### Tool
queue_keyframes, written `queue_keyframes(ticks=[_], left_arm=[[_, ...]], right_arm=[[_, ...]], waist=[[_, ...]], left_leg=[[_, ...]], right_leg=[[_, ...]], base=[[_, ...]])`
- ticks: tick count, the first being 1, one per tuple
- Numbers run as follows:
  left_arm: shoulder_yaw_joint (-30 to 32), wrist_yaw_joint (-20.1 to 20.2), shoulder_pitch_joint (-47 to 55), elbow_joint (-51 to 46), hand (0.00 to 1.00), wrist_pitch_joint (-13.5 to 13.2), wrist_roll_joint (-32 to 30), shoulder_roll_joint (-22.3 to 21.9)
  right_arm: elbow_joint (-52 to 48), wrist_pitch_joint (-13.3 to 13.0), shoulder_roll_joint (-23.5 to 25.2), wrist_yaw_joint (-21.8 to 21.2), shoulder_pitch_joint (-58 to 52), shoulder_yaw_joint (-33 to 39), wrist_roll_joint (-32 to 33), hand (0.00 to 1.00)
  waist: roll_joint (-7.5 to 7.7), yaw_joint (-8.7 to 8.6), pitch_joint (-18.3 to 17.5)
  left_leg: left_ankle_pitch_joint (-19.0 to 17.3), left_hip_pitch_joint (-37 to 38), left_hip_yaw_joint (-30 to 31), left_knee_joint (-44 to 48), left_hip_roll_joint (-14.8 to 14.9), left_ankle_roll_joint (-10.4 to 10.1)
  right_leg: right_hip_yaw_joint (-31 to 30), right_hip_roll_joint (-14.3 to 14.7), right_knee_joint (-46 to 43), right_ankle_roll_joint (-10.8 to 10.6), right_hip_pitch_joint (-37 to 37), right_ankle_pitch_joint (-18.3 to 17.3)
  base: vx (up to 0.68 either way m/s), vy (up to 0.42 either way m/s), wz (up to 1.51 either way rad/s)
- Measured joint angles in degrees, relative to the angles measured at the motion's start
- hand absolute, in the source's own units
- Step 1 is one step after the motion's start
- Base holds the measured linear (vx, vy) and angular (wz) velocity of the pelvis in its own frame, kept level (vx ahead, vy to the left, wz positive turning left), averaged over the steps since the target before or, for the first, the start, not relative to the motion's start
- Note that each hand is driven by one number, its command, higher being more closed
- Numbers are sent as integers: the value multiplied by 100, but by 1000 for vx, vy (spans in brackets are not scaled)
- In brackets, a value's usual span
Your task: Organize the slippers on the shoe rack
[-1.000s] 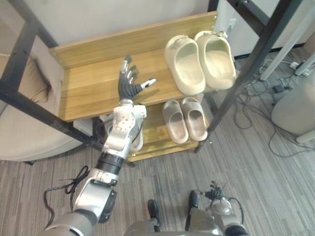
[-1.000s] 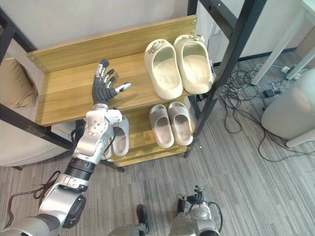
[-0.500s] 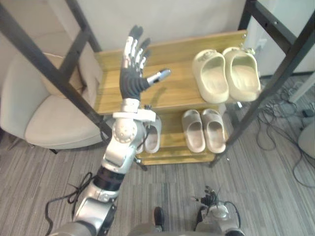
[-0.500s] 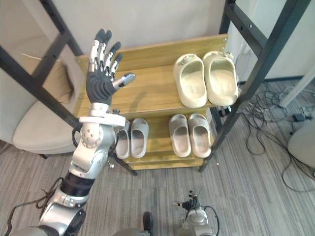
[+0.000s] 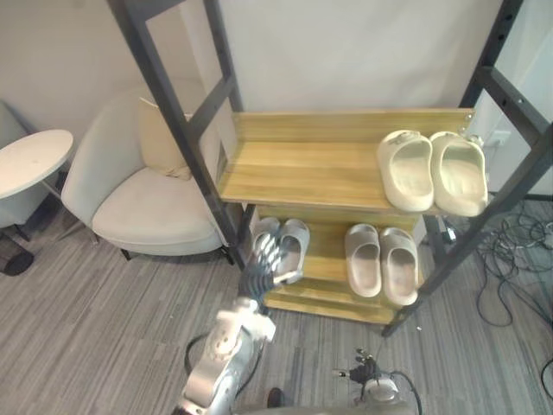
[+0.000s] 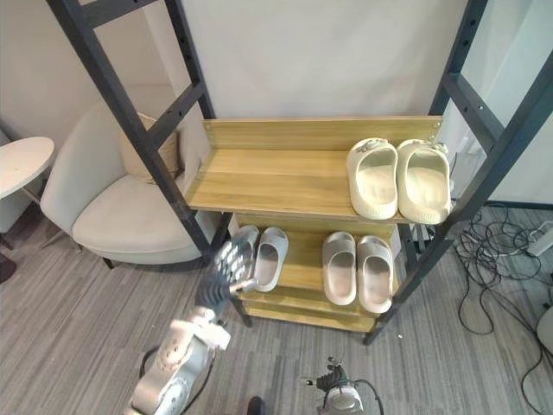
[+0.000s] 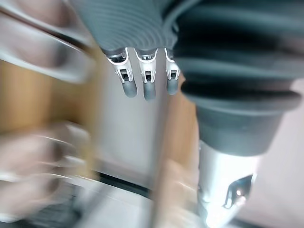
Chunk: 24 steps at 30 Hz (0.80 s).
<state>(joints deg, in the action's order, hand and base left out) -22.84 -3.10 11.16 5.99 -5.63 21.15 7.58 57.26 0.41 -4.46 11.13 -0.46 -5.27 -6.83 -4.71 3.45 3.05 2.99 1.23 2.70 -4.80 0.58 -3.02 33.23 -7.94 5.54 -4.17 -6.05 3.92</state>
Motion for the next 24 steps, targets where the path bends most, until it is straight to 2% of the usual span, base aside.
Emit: queue_keyframes(ticks=[1,7,11,14,18,22,24], left_arm=[[166,1,88,515,0,41,-205,-15],[994,-27,80,2241,0,155,-1067,-62],[1504,-239,2,3460,0,239,-1674,-179],[1512,-320,20,3628,0,251,-1795,-195],[1875,-478,18,4011,0,244,-1957,-368],[1965,-578,-83,4224,0,233,-2101,-438],[1968,-579,-129,4263,0,215,-2106,-448]], right_arm=[[0,-19,0,1,-29,12,1,0],[-7,-157,15,-16,-228,67,3,0],[-7,-215,69,-47,-290,201,2,0],[-7,-216,121,-49,-292,285,1,0],[-8,-227,191,-73,-252,282,-13,0],[1,-223,190,-102,-237,281,-219,0],[-1,-220,151,-106,-181,282,-224,0]], waist=[[56,4,-8],[233,21,-19],[318,4,-47],[340,5,-33],[330,11,-30],[336,-14,-28],[296,-16,62]], left_leg=[[5,2,74,0,6,-7],[-17,105,126,-6,32,-41],[-41,150,89,-7,63,-66],[-81,231,3,-14,90,-94],[-209,386,-443,-9,193,-133],[-297,421,-688,27,238,-123],[-461,370,-753,274,252,-87]], right_leg=[[63,13,0,3,-32,-20],[119,46,0,7,-151,-88],[66,73,-12,28,-178,-104],[23,86,-12,17,-206,-135],[-454,154,-11,50,-101,-128],[-695,178,-52,61,-4,-135],[-770,71,-599,77,192,-411]], base=[[-7,-40,18],[0,-15,6],[17,-10,-6],[2,-8,-11],[-3,10,-58],[25,6,-37],[51,38,-25]])
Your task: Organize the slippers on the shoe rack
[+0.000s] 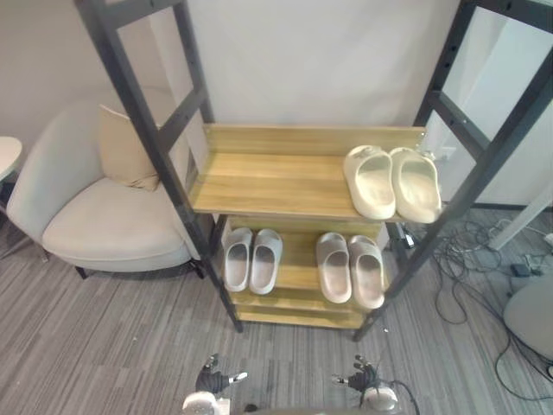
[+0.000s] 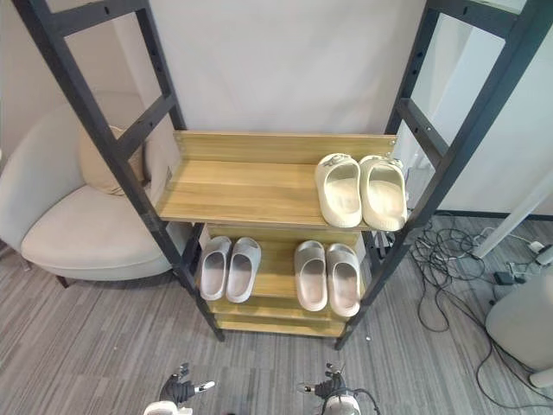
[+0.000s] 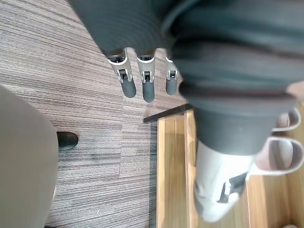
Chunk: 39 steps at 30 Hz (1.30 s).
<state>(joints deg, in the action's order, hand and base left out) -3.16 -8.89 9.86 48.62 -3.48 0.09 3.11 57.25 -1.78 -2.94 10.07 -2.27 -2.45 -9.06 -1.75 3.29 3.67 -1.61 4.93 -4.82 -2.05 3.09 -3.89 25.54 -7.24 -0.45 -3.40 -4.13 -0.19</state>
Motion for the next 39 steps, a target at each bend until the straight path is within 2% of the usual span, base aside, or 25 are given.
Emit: queue_keyframes(ticks=[1,2,3,5,7,9,14,16,18,19,20,21,22,23,24,25,26,27,28,29,30,32,34,36,39], left_arm=[[25,-3,-47,7,0,-14,5,18],[30,-4,-53,7,0,-15,5,23],[51,-15,-85,17,0,-12,4,57],[63,-98,-140,25,0,-2,16,101],[101,-94,-149,-57,0,-1,18,154],[105,-96,-207,-210,0,-5,20,225],[175,-117,-293,-194,0,-4,139,219],[105,-120,-458,-191,0,1,230,154],[-70,-120,-548,-240,0,-2,237,5],[-124,-106,-597,-296,0,-5,224,-32],[-104,-111,-619,-303,0,0,226,-39],[-85,-114,-647,-292,0,18,224,-60],[-57,-110,-614,-284,0,34,217,-103],[-58,-110,-569,-283,0,35,205,-140],[-61,-110,-569,-283,0,38,157,-189],[-206,-101,-644,-291,0,34,37,-160],[-261,-100,-653,-271,0,35,-5,-157],[-269,-92,-767,-176,0,60,-22,-167],[-252,-96,-743,-151,0,89,-49,-170],[-226,-93,-712,-120,0,119,-90,-186],[-231,-96,-730,-63,0,123,-107,-191],[-243,-96,-720,-44,0,124,-114,-156],[-230,-106,-696,-11,0,118,-135,-128],[-244,-99,-681,70,0,121,-182,17],[-221,-112,-646,172,0,122,-219,105]], right_arm=[[-9,-2,-35,-4,15,-3,-4,0],[-9,-2,-35,-5,16,-3,-4,0],[-10,1,-87,-12,49,-1,-8,0],[-16,12,-137,-148,102,-3,19,0],[-24,10,-235,-224,155,-10,19,0],[-132,36,-336,-288,255,-88,53,0],[-505,6,-381,-246,653,-334,245,0],[-461,-21,-380,-206,759,-328,266,0],[-458,-17,-379,-152,893,-252,282,0],[-445,-28,-343,-113,891,-200,282,0],[-445,-37,-333,-102,908,-189,281,0],[-464,-46,-338,-95,912,-153,281,0],[-465,-43,-340,-90,866,-38,283,0],[-466,-45,-346,-84,761,24,285,0],[-478,-45,-390,-77,666,77,286,0],[-450,-19,-378,-72,529,291,287,0],[-446,-16,-374,-71,496,313,286,0],[-327,-42,-332,-70,461,360,285,0],[-274,-37,-303,-71,474,412,285,0],[-256,-40,-312,-70,471,471,282,0],[-200,-16,-305,-70,448,500,280,0],[-128,9,-221,-92,412,500,242,0],[-111,33,-126,-124,395,429,231,0],[-119,28,-98,-146,412,412,231,0],[-116,20,-87,-140,465,410,246,0]], waist=[[50,-1,128],[63,-1,134],[112,0,158],[188,-20,248],[196,-26,292],[331,3,371],[54,100,465],[-8,119,597],[-75,183,665],[-46,161,723],[-65,171,735],[-109,169,781],[-135,146,824],[-179,86,806],[-245,15,806],[-99,-74,781],[-54,-98,764],[-4,-140,794],[13,-136,832],[-67,-147,874],[9,-137,874],[43,-148,866],[27,-153,871],[24,-173,870],[21,-191,860]], left_leg=[[-204,-14,-10,343,-57,28],[-231,-19,-8,383,-71,32],[-306,-111,41,580,-152,42],[-419,-275,258,842,-290,59],[-422,-519,565,974,-379,58],[-408,-830,963,1148,-552,30],[-88,-1307,1871,1100,-351,-211],[209,-1587,2068,1115,-331,-254],[937,-1891,1448,926,-367,-36],[789,-1949,729,1044,-296,88],[438,-2046,370,1498,-242,184],[-53,-2113,-60,2160,-138,380],[-550,-2054,-777,2965,122,551],[-784,-1916,-1296,3303,389,548],[-812,-1908,-1651,3302,552,579],[-700,-1759,-1514,2483,68,538],[-655,-1655,-1383,2100,-89,483],[-926,-1553,-1568,1992,-74,718],[-1231,-1557,-1687,2399,104,719],[-1154,-1466,-1528,2300,151,536],[-963,-1323,-1414,1976,-80,583],[-650,-1114,-1107,1472,-488,767],[-497,-960,-768,1222,-686,859],[-331,-730,-280,831,-864,849],[-141,-543,309,535,-949,795]], right_leg=[[-96,-274,-1006,15,323,-467],[-109,-309,-1133,0,354,-534],[-206,-478,-1634,-7,501,-781],[-828,-613,-2366,-33,775,-1009],[-1342,-547,-2419,-4,842,-1105],[-1844,-560,-2142,-308,751,-1460],[-828,-153,-1240,-119,360,-1118],[-280,-22,-978,-29,195,-999],[-61,22,-905,179,203,-870],[181,-46,-777,284,191,-815],[307,-51,-765,289,146,-849],[448,-50,-786,274,80,-859],[739,-89,-950,273,35,-862],[1059,-135,-1149,304,20,-884],[1385,-151,-1380,289,9,-964],[1358,-256,-1304,295,116,-1223],[1387,-268,-1180,135,94,-1229],[1735,-370,-1036,82,55,-1009],[1874,-416,-1121,22,32,-950],[2009,-490,-1483,-65,33,-1037],[2008,-763,-1834,-69,142,-1062],[1936,-1282,-2623,-64,352,-1059],[1457,-1423,-3138,-76,515,-1217],[228,-1063,-3336,-82,817,-1414],[-1086,-453,-3043,-187,1157,-1494]], base=[[47,43,-9],[49,35,4],[22,-3,20],[29,8,51],[-1,21,85],[-9,-47,112],[-18,-120,96],[-26,-130,132],[-120,-40,156],[-119,18,136],[-34,52,93],[11,-11,76],[-6,4,99],[-30,20,115],[-100,104,172],[-130,122,155],[-141,159,157],[-45,99,88],[39,73,117],[54,104,100],[44,137,95],[14,221,89],[29,154,99],[19,36,118],[46,-31,109]])
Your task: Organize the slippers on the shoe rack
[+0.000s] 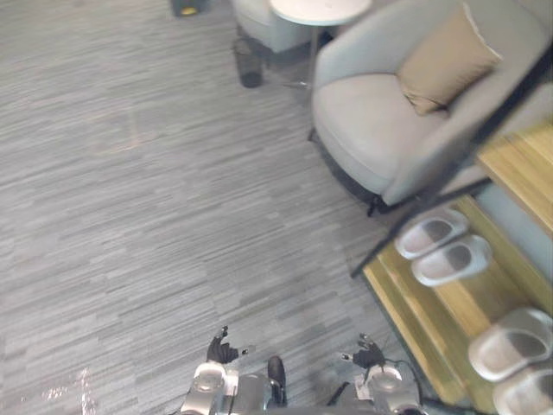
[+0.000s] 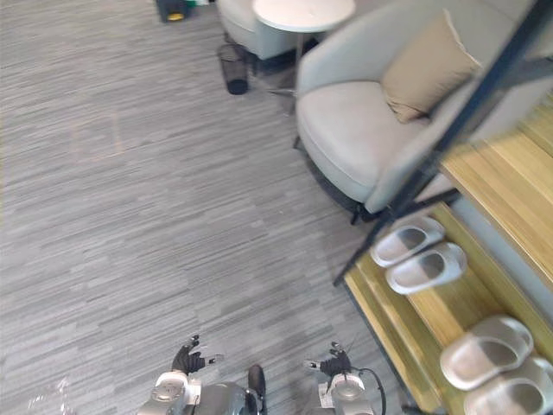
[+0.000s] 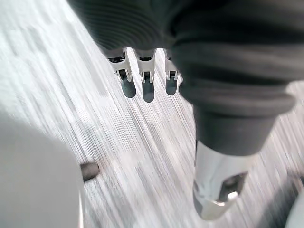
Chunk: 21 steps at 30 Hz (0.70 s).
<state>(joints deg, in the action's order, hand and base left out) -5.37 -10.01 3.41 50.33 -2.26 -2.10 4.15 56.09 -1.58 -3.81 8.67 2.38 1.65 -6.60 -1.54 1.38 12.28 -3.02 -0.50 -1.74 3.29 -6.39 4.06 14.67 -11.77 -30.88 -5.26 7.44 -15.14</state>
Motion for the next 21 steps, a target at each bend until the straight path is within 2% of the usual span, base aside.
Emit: queue_keyframes(ticks=[2,3,5,6,8,9,10,11,12,13,14,15,16,17,18,19,20,21], left_arm=[[3,1,36,6,0,0,2,23],[-2,5,62,19,0,-2,-3,42],[72,4,74,70,0,-3,-4,69],[146,1,74,94,0,-6,1,56],[243,4,101,92,0,-12,5,-35],[307,13,89,91,0,-13,7,-41],[400,15,63,80,0,-18,12,-56],[526,14,67,7,0,-33,48,-81],[595,14,65,-39,0,-50,120,-98],[625,10,62,-70,0,-78,139,-104],[627,11,54,-86,0,-87,138,-100],[653,11,33,-106,0,-97,139,-100],[675,9,11,-116,0,-100,138,-96],[674,6,-5,-122,0,-104,138,-93],[679,5,-6,-124,0,-110,152,-114],[716,2,-68,-113,0,-116,159,-91],[750,-4,-87,-126,0,-112,159,-51],[894,-7,-109,-140,0,-118,205,4]], right_arm=[[1,-1,43,12,-3,3,4,0],[10,2,59,18,-10,5,5,0],[114,2,93,26,13,9,25,0],[137,18,96,28,36,17,34,0],[129,15,98,29,104,16,35,0],[129,14,115,32,135,14,39,0],[133,17,142,38,110,13,47,0],[133,20,136,42,73,-7,47,0],[133,24,124,53,46,-21,48,0],[133,37,117,74,28,-24,50,0],[124,42,106,100,35,-16,59,0],[109,41,91,107,68,-15,92,0],[109,41,84,111,96,-12,130,0],[108,44,64,116,117,-8,221,0],[111,53,34,117,111,-6,222,0],[117,73,29,130,119,2,224,0],[115,78,83,127,159,-26,224,0],[115,76,169,133,224,-20,224,0]], waist=[[20,-16,-11],[63,-23,-33],[164,-33,-104],[129,-30,-118],[2,22,-195],[-43,29,-177],[-32,28,-149],[-30,45,-121],[-27,82,-90],[-39,143,-73],[5,175,-55],[19,191,-45],[41,195,-34],[44,196,-28],[18,202,-30],[78,242,-7],[223,259,-11],[360,370,14]], left_leg=[[94,39,323,-87,-46,-54],[114,55,477,-96,-89,-74],[35,38,706,25,-201,-181],[-25,3,747,140,-164,-267],[-484,-369,751,859,4,-360],[-678,-522,650,1266,72,-555],[-859,-835,298,2039,196,-815],[-958,-1124,-184,2826,408,-944],[-1066,-1301,-654,3377,683,-867],[-1201,-1413,-1161,3832,1049,-670],[-1294,-1516,-1382,3950,1269,-530],[-1323,-1650,-1424,3841,1382,-511],[-1317,-1753,-1432,3597,1421,-503],[-1131,-1857,-1417,2913,1441,-487],[-589,-1865,-1368,2216,1452,-518],[-475,-1775,-1432,2127,1271,-404],[-454,-1734,-1452,1949,1085,-367],[-500,-1751,-1472,1910,933,-306]], right_leg=[[-203,147,406,86,72,58],[-113,136,695,185,61,179],[-40,109,1129,251,-12,404],[62,132,1236,256,-112,406],[262,332,1532,299,-255,403],[333,397,1639,338,-374,407],[453,448,1751,399,-560,378],[571,511,1859,439,-779,355],[636,571,1926,469,-972,337],[712,605,1988,477,-1188,301],[760,599,2069,457,-1339,288],[820,550,2151,408,-1447,282],[871,472,2194,304,-1495,268],[968,360,2220,130,-1565,208],[1020,291,2186,-70,-1627,115],[1012,178,2176,-198,-1696,47],[957,94,2288,-175,-1667,78],[949,84,2504,-161,-1681,234]], base=[[58,-79,99],[82,-146,95],[106,-167,63],[124,-160,37],[128,-135,16],[116,-83,26],[124,-60,38],[131,-48,41],[172,-20,31],[214,18,27],[228,45,27],[236,107,26],[247,170,35],[319,266,41],[294,258,53],[326,253,48],[315,183,40],[305,141,26]])
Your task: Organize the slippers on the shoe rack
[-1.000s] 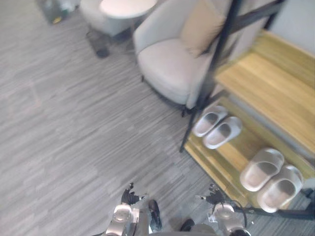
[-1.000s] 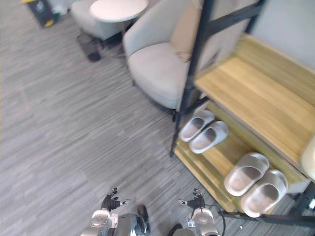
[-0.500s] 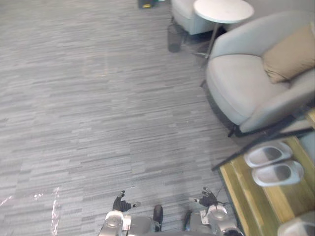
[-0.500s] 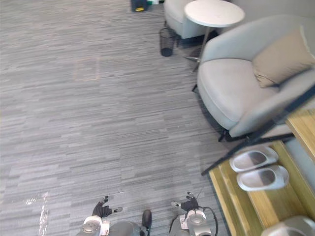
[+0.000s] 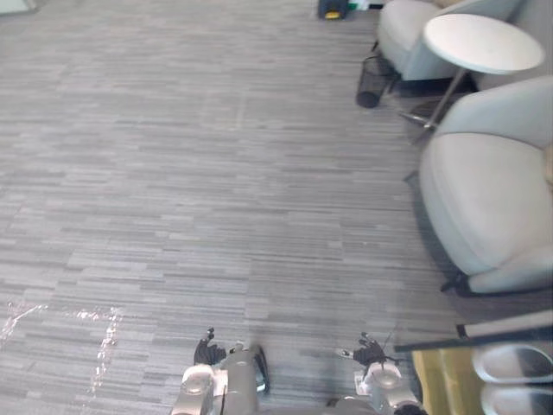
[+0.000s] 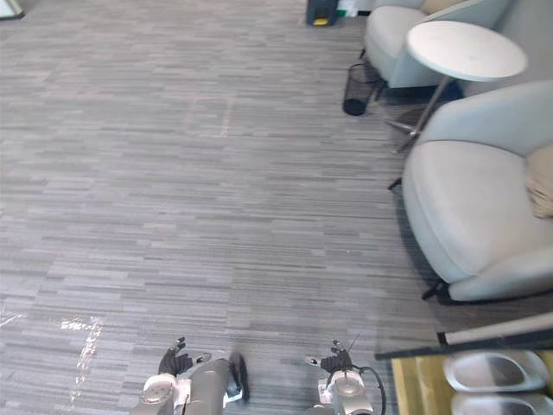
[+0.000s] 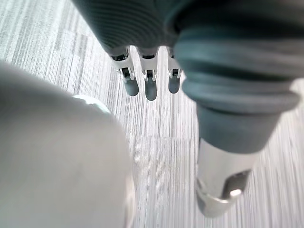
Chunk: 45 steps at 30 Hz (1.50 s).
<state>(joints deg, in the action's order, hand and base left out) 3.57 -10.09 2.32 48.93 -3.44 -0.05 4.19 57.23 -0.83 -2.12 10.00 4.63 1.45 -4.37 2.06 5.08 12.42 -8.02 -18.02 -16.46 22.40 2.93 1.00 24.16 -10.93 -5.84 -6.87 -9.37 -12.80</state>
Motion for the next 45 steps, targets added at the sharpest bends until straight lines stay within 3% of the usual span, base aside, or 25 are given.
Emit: queue_keyframes(ticks=[2,4,5,7,9,11,13,16,17,18,19,21,23,24,27,28,31,32,33,34,36,39,40,42,45], left_arm=[[2,-2,-78,19,0,32,12,56],[-17,0,-36,48,0,44,11,38],[-26,6,-34,113,0,46,9,59],[-48,6,20,160,0,113,5,117],[-23,-29,133,153,0,135,12,168],[-19,-109,228,153,0,146,15,150],[-7,-111,161,152,0,144,23,84],[-23,-111,98,176,0,140,23,14],[-15,-110,114,222,0,136,14,-21],[5,-109,117,291,0,136,13,-65],[12,-106,104,333,0,132,13,-101],[172,-106,108,343,0,128,11,-180],[527,-109,196,207,0,147,25,-337],[623,-106,245,14,0,140,20,-370],[658,-104,235,-357,0,118,16,-345],[665,-107,243,-383,0,101,26,-323],[704,-100,144,-479,0,25,30,-281],[725,-98,89,-510,0,-6,33,-284],[732,-103,63,-509,0,-8,44,-273],[724,-102,19,-480,0,-9,36,-235],[820,-102,0,-435,0,-13,82,-150],[872,-114,3,-198,0,47,89,-79],[765,-115,-2,-91,0,80,87,19],[644,-116,8,28,0,160,71,90],[645,-120,120,33,0,178,65,65]], right_arm=[[0,6,-6,-1,138,12,-3,0],[2,-17,-3,-2,142,33,-3,0],[-1,-16,15,-15,79,31,-4,0],[0,-12,73,-40,-41,-2,-6,0],[9,-10,112,-58,-149,-38,-8,0],[-4,-18,85,-61,-174,-56,-14,0],[-6,-17,22,-61,-130,-60,-17,0],[-1,-10,-27,-48,-64,-14,-16,0],[-8,-5,-16,-54,-94,67,-1,0],[-13,-6,-46,-52,-68,64,-9,0],[-19,-7,-66,-52,-44,64,-20,0],[-157,-5,-19,-61,-38,78,-23,0],[-278,20,-12,-54,-100,55,-14,0],[-282,31,42,-48,-117,44,-8,0],[-380,55,313,-37,-188,15,1,0],[-392,61,349,-35,-198,-13,1,0],[-307,82,370,-20,3,-111,1,0],[-198,84,348,-7,159,-111,-1,0],[-143,72,332,4,204,-131,-4,0],[-77,76,338,11,250,-178,-5,0],[-79,42,388,2,385,-227,-14,0],[-70,7,384,-2,347,-221,-25,0],[-65,6,387,-20,293,-221,-26,0],[-22,9,374,-41,151,-230,-28,0],[-77,14,373,-68,49,-232,-39,0]], waist=[[56,98,32],[48,93,42],[69,83,52],[114,21,34],[149,-81,19],[136,-213,27],[22,-238,80],[-3,-324,133],[45,-358,132],[17,-426,111],[-69,-439,89],[-194,-451,115],[-420,-408,172],[-444,-318,203],[-295,-143,287],[-257,-124,282],[-84,-17,354],[-24,53,392],[-25,156,388],[155,198,424],[246,170,396],[244,167,393],[244,140,399],[202,55,422],[138,-85,460]], left_leg=[[-215,49,13,135,-143,160],[-485,411,104,90,-232,185],[-623,699,156,43,-302,200],[-820,1128,279,-62,-394,218],[-855,1600,396,-345,-419,227],[-849,2080,515,-746,-366,219],[-848,2361,623,-1011,-165,216],[-824,2643,901,-1360,-56,171],[-959,2853,1058,-1427,-86,-89],[-1095,3000,1272,-1404,-27,-222],[-1107,3007,1383,-1310,58,-229],[-1099,2467,1543,136,246,-253],[-634,1498,1392,2616,836,-770],[-643,1197,1157,3457,1136,-760],[-803,346,548,4075,1398,-484],[-852,114,447,3859,1335,-402],[-848,-434,193,1771,740,-304],[-432,-544,272,691,487,-352],[531,-446,375,-145,296,-325],[748,-267,326,-280,102,30],[416,-320,284,20,57,170],[-484,218,246,497,10,287],[-775,522,247,556,-41,306],[-1054,1109,298,468,-92,327],[-1076,1887,334,-143,-109,326]], right_leg=[[2,-116,-66,-187,-132,168],[-214,-413,-1365,-336,121,92],[-434,-650,-2620,-359,509,210],[-831,-853,-4605,-80,1279,153],[-805,-791,-5281,168,1814,-3],[-418,-625,-4799,345,2254,-266],[-250,-129,-3445,416,2615,-275],[-629,478,-950,288,2829,664],[-977,532,-634,390,2836,1210],[-1185,579,-1061,660,2879,1482],[-1123,578,-1470,682,2962,1112],[-812,555,-1739,792,2769,649],[-564,817,-1685,942,2188,306],[-545,923,-1678,988,1903,125],[-539,950,-1236,954,1021,-208],[-541,940,-1014,921,842,-226],[-558,651,-438,694,283,-140],[-575,512,-277,562,82,-167],[-649,448,-134,445,-124,-198],[-738,297,-17,310,-255,-173],[-810,205,-76,129,-265,264],[-1242,-140,-2121,-287,152,620],[-1395,-330,-3615,-165,665,827],[-1299,-425,-5449,188,1459,561],[-663,-399,-5372,402,2219,156]], base=[[358,161,26],[306,192,23],[306,199,22],[387,141,30],[405,41,33],[375,-1,24],[333,-65,18],[412,-150,58],[596,-277,86],[530,-260,79],[557,-282,71],[630,-292,60],[547,-207,32],[405,-116,0],[532,-108,8],[473,0,6],[543,106,-7],[560,218,-29],[585,235,-28],[700,274,-4],[630,258,12],[504,248,-7],[593,253,-1],[427,143,12],[447,90,13]])
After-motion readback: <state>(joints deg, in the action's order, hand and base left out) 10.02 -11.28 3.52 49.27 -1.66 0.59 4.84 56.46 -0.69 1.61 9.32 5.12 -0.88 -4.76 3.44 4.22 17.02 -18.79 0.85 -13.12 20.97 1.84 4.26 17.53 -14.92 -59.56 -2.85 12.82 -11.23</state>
